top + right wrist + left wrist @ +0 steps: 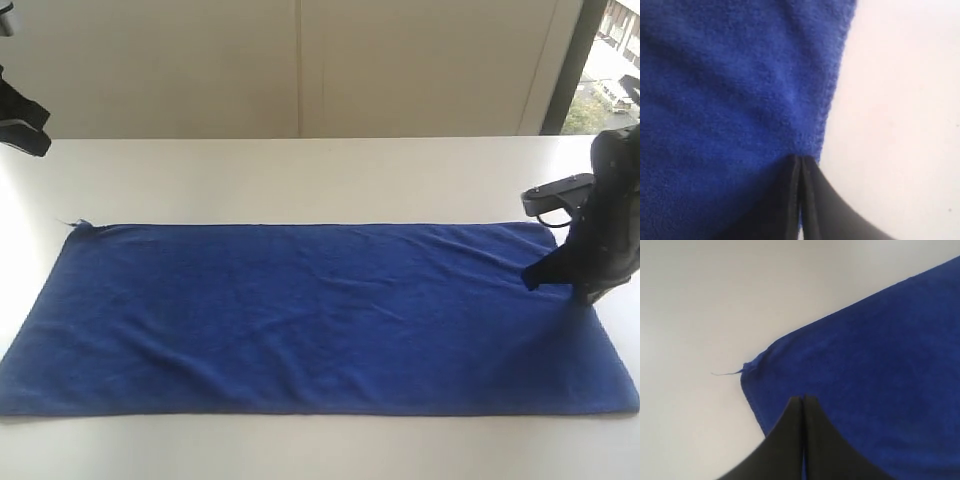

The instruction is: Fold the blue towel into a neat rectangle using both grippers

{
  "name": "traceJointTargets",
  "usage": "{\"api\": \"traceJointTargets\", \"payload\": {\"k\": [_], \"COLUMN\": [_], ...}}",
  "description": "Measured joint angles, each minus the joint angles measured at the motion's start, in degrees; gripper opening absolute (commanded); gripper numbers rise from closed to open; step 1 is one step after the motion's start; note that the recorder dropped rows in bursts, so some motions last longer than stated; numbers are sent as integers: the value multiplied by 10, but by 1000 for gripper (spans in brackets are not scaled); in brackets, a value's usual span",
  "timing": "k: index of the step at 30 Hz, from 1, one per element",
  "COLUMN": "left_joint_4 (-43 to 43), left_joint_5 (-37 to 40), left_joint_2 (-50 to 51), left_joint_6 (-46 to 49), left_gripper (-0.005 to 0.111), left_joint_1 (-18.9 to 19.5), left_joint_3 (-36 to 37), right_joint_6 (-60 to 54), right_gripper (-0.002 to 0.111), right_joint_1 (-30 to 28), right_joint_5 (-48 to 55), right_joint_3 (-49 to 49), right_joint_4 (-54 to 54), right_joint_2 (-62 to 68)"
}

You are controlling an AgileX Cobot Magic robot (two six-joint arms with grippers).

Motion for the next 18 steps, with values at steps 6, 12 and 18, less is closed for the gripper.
{"api": "traceJointTargets", "payload": {"k": [6,12,18], "left_joint_4": [2,2,2], "left_joint_5": [-8,-8,-8], "left_joint_2": [-3,-3,-3], "left_joint_6": [1,1,1], "left_gripper": [0,0,0], "left_joint_1": [0,0,0], "left_joint_3": [16,16,16], "right_joint_6": [-5,-14,-26], "right_gripper": [0,0,0], "right_joint_1": [-39,-67,-103], "right_joint_5": [-8,-21,-46], "right_joint_3": [0,0,0], "right_joint_4": [-9,-13,-15], "right_joint_2": [1,3,5]}}
